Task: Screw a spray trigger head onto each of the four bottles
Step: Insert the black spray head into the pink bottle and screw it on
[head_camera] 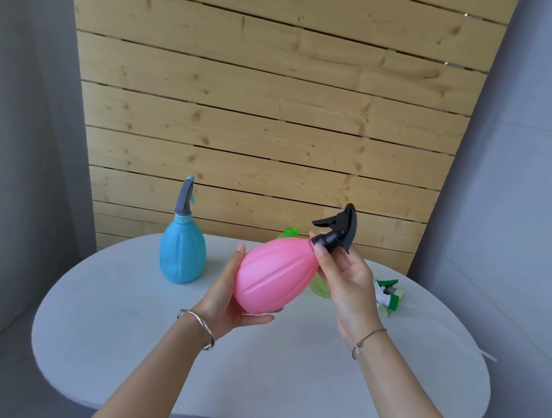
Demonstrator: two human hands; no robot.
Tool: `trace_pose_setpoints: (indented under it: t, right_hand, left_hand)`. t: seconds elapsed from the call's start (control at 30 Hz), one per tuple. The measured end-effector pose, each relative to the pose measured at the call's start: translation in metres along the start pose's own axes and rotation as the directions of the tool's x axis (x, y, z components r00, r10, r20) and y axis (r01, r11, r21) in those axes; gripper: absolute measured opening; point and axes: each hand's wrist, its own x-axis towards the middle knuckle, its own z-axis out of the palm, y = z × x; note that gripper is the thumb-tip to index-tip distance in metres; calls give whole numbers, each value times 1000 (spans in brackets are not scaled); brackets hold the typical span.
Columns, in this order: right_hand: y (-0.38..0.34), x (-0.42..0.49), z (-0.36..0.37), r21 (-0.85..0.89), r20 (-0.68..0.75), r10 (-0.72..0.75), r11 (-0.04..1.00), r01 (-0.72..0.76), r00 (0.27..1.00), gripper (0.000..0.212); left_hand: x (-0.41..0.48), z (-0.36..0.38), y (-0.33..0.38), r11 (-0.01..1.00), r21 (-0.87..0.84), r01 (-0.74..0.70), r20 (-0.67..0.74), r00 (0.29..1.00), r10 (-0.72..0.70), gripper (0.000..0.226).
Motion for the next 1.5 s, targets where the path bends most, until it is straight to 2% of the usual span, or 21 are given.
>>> trace_pose_setpoints:
  t: [0.07,0.13,0.2,0.27,0.37,0.43,0.5,0.67,0.87,1.5]
  right_hand:
    - [-2,5,7,-13,14,-45,999,45,999,16]
    - [-2,13,17,-33,45,-90,995,92,995,17]
    - [-2,23,27,-78,69,-124,989,129,990,18]
    - [3,35,42,-147,98,-126,979,140,987,20]
    - [16,56,65,-270,159,-83,955,124,984,25]
    - [27,69,77,-320,184,-40,943,98,982,24]
    - [36,81,84,-363,195,-4,929,76,981,23]
    - [53,96,94,-443,213,33,894,66,977,24]
    - [69,98,99,-463,203,77,886,26,976,20]
    - [75,102,90,-495,199,104,869,9,974,22]
  left_hand:
    - [-2,-5,12,984,137,-109,-95,988,123,47]
    - [-2,-17,27,910,334,-245,-191,928,320,48]
    - [-5,-30,40,830,425,-361,-265,827,496,45]
    - [-9,-48,49,770,458,-444,-343,711,614,36]
    - [-12,-71,54,697,565,-441,-444,550,708,22]
    - [-11,-82,54,668,616,-417,-468,488,737,15]
    - [-7,-89,54,642,654,-401,-442,486,754,13]
    - [5,-93,51,673,675,-302,-423,589,688,36]
    - [12,-88,46,686,670,-285,-407,632,660,38]
    - [13,-83,44,664,691,-285,-403,610,682,36]
